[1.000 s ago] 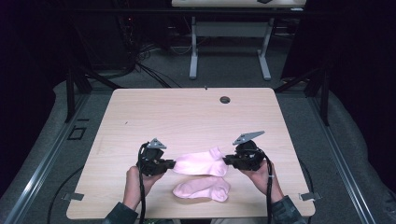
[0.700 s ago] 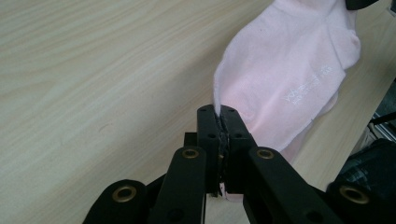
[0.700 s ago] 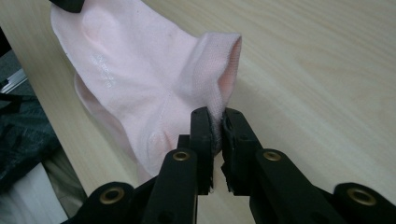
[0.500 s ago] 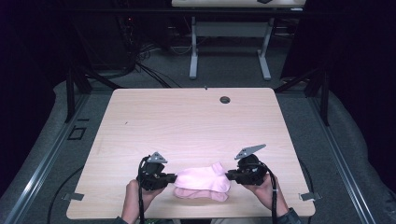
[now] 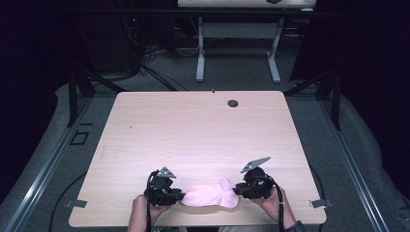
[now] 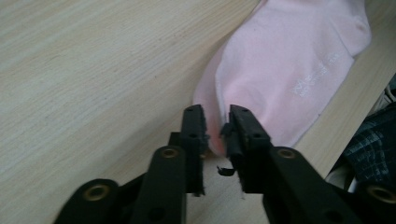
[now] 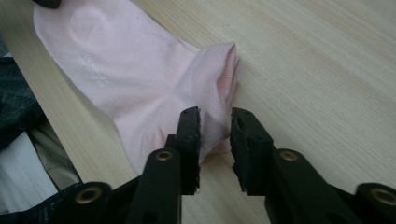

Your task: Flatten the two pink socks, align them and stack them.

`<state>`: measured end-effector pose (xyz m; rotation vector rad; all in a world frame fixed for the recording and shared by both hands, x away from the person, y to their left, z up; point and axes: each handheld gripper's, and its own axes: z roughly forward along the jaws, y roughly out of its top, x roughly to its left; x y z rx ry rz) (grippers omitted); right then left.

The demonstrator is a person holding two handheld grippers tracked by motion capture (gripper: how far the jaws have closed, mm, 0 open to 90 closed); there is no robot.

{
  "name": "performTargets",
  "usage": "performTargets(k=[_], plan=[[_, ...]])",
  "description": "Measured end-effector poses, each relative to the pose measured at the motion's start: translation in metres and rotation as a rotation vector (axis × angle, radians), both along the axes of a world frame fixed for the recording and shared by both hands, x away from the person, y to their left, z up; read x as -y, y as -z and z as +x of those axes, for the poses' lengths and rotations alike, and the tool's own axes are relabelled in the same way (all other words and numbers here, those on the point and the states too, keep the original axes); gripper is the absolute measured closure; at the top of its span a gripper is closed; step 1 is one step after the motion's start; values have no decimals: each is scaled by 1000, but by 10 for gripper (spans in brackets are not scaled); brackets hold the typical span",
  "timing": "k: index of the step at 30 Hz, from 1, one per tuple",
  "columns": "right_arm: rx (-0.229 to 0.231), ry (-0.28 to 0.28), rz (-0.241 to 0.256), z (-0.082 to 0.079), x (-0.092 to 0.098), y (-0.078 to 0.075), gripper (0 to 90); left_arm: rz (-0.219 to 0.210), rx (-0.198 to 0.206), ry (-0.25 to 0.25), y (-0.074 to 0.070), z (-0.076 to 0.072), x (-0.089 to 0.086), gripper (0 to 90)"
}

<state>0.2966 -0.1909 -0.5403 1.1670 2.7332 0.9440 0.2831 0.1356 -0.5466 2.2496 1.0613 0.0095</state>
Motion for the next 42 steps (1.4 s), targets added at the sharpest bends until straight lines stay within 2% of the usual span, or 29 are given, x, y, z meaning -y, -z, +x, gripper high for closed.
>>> performTargets(k=[2, 4, 6, 8, 10, 12, 16, 18, 25, 29, 30, 32, 34, 36, 37, 39, 42], plan=[[7, 13, 23, 0, 4, -1, 643, -8, -2, -17, -2, 0, -2, 593], [7, 19, 35, 0, 7, -1, 611, -10, -7, -20, -1, 0, -3, 547], [7, 26, 45, 0, 7, 1, 604, -7, -23, -14, 2, 1, 0, 524], [0, 20, 33, 0, 3, 6, 607, 4, -36, 2, 6, 2, 4, 527], [3, 15, 9, 0, -2, 11, 642, 12, -42, 9, 10, 1, 8, 575], [15, 13, -21, -1, -5, 16, 697, 25, -45, 29, 13, 1, 11, 676], [18, 15, -28, -2, -6, 19, 763, 36, -28, 41, 14, 1, 13, 814], [19, 13, -28, -3, -7, 20, 783, 42, -23, 44, 14, 3, 12, 854], [12, 19, -16, -7, -7, 21, 800, 68, 0, 36, 15, 8, 10, 867], [14, 25, -10, -9, -7, 22, 798, 59, 2, 35, 16, 10, 9, 856], [17, 24, -7, -9, -7, 22, 792, 65, 2, 23, 16, 10, 8, 816], [16, 26, -6, -9, -7, 21, 765, 51, 3, 17, 14, 10, 5, 715], [19, 29, 4, -9, -5, 19, 719, 59, 28, -7, 10, 8, 3, 594], [27, 38, 16, -9, -2, 17, 678, 56, 49, -25, 6, 6, -1, 516], [44, 48, 25, -9, 0, 14, 635, 59, 56, -31, 4, 6, -2, 450], [59, 58, 40, -10, 2, 10, 591, 60, 70, -37, -1, 5, -6, 388], [95, 71, 54, -12, 8, 1, 462, 58, 103, -66, -10, 4, -13, 299]])
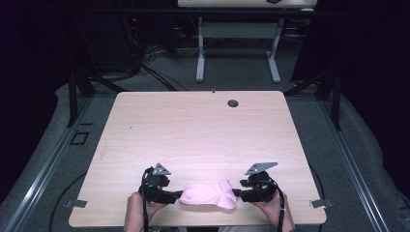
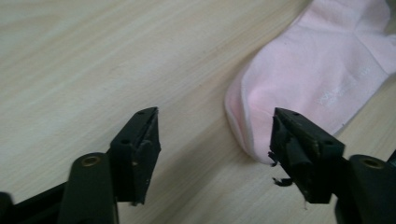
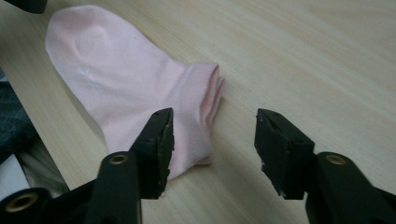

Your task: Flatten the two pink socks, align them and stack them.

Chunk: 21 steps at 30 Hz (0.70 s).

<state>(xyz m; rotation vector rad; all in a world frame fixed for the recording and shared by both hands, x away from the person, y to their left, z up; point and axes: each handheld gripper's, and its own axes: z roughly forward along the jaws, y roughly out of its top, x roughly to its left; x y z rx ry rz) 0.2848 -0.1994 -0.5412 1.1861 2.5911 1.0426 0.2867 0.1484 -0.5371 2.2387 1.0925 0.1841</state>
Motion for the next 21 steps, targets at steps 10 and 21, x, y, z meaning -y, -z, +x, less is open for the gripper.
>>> performTargets(k=[10, 21], plan=[[106, 95, 30, -5, 25, -18, 154, 16, 62, -86, -16, -2, -29, 166], [147, 215, 7, -6, 61, -18, 60, 41, 71, -203, -10, -1, -68, 88]])
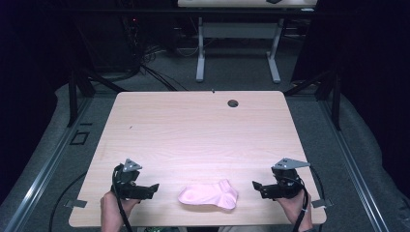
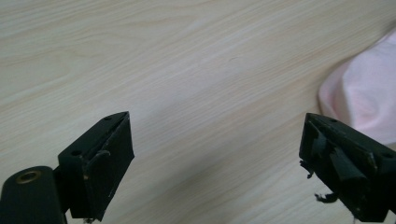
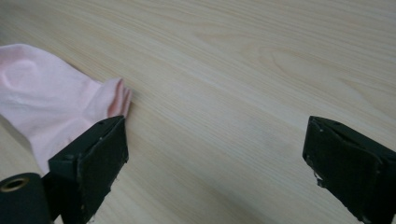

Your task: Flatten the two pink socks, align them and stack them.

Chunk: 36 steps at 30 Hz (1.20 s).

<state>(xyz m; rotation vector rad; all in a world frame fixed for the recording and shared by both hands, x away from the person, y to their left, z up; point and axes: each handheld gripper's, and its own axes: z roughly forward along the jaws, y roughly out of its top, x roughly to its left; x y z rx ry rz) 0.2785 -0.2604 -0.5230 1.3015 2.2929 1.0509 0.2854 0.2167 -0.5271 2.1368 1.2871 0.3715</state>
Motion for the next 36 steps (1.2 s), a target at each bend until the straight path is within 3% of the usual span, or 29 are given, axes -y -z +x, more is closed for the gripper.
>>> performTargets(k=[6, 12, 18, 31, 36], plan=[[4, 73, -26, 2, 17, 11, 12, 13, -3, -61, 13, 3, -17, 49], [2, 147, -31, 6, 34, 27, 0, 23, -36, -108, 32, 8, -27, 23], [-21, 185, -55, 12, 45, 44, 0, 28, -48, -141, 46, 12, -34, 7], [-11, 244, -81, 16, 60, 64, 0, 73, 8, -159, 56, 17, -37, 0], [-5, 243, -94, 18, 62, 65, 0, 59, 37, -163, 58, 17, -39, 0]])
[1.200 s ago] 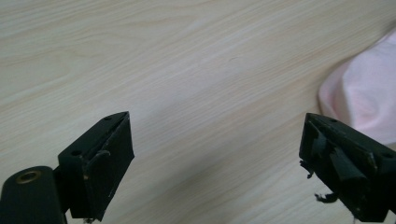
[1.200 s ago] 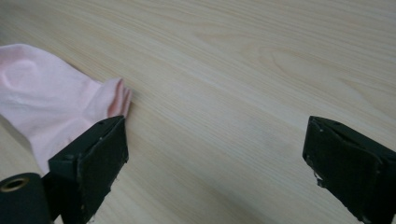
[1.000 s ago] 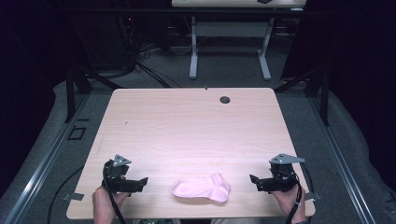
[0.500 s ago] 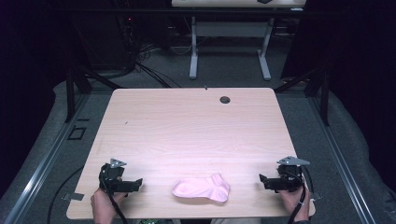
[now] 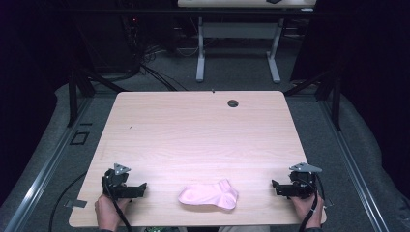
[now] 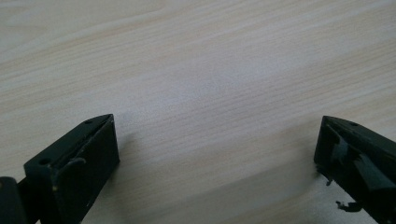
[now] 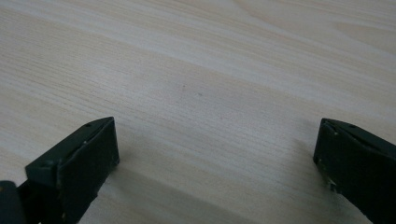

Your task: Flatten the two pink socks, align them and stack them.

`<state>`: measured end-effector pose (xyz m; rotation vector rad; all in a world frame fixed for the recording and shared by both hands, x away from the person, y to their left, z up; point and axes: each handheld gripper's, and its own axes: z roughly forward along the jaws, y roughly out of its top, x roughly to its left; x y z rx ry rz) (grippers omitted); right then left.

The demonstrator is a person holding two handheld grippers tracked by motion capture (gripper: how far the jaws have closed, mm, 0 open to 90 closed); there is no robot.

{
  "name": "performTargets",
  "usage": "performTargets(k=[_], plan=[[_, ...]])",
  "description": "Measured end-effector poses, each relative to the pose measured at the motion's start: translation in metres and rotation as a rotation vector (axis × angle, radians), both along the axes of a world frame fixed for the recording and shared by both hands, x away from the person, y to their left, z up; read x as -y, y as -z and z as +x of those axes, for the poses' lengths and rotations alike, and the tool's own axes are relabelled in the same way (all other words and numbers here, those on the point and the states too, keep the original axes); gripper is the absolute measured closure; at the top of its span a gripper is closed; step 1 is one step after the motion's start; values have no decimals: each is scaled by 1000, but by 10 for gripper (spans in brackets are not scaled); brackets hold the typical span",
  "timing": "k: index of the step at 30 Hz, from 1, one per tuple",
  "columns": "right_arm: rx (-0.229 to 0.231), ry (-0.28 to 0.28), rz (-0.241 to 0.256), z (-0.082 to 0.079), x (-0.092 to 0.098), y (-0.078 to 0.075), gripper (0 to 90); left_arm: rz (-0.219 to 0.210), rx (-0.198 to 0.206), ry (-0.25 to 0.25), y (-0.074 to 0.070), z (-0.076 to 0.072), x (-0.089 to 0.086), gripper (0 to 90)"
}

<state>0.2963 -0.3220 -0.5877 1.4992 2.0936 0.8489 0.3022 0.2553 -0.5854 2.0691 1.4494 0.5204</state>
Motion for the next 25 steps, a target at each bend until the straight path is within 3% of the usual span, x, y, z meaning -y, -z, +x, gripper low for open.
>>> performTargets(k=[15, 25], plan=[[21, 0, 6, -1, 1, 2, 0, -30, 74, -2, 6, -4, -3, 0], [27, 5, 8, -1, 1, 2, 0, -34, 82, -5, 7, -4, -3, 0]])
